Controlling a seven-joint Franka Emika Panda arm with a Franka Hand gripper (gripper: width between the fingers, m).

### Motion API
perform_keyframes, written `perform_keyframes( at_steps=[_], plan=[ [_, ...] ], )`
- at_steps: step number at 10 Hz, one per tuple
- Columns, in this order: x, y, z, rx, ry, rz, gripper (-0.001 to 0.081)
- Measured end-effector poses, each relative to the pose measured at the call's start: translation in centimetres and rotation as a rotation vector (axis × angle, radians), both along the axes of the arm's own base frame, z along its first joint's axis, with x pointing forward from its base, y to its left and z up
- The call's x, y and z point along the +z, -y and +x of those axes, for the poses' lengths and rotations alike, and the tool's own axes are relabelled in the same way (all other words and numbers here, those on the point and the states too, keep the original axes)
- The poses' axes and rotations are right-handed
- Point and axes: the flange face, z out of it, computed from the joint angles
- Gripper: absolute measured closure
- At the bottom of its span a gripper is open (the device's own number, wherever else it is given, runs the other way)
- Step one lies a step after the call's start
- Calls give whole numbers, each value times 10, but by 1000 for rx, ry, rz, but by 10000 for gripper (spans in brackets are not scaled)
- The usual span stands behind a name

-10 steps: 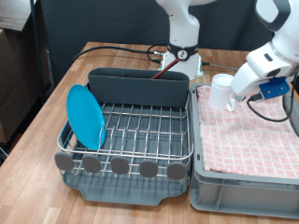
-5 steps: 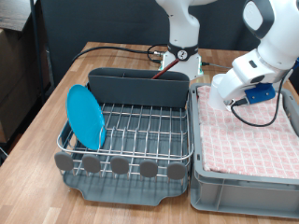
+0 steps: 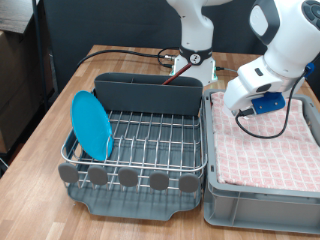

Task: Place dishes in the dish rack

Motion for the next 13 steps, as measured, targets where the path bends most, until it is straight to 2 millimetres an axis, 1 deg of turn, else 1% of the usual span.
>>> perform_keyframes(
  at_steps=[7, 8, 9, 10, 11, 13],
  plan=[
    [-12, 1, -9, -22, 9, 26, 3],
    [-13, 1, -10, -24, 9, 27, 99],
    [-13, 1, -10, -26, 7, 28, 99],
    [-14, 2, -11, -28, 6, 29, 293],
    [-15, 2, -11, -29, 4, 29, 293],
    [-15, 2, -12, -32, 3, 31, 614]
  ],
)
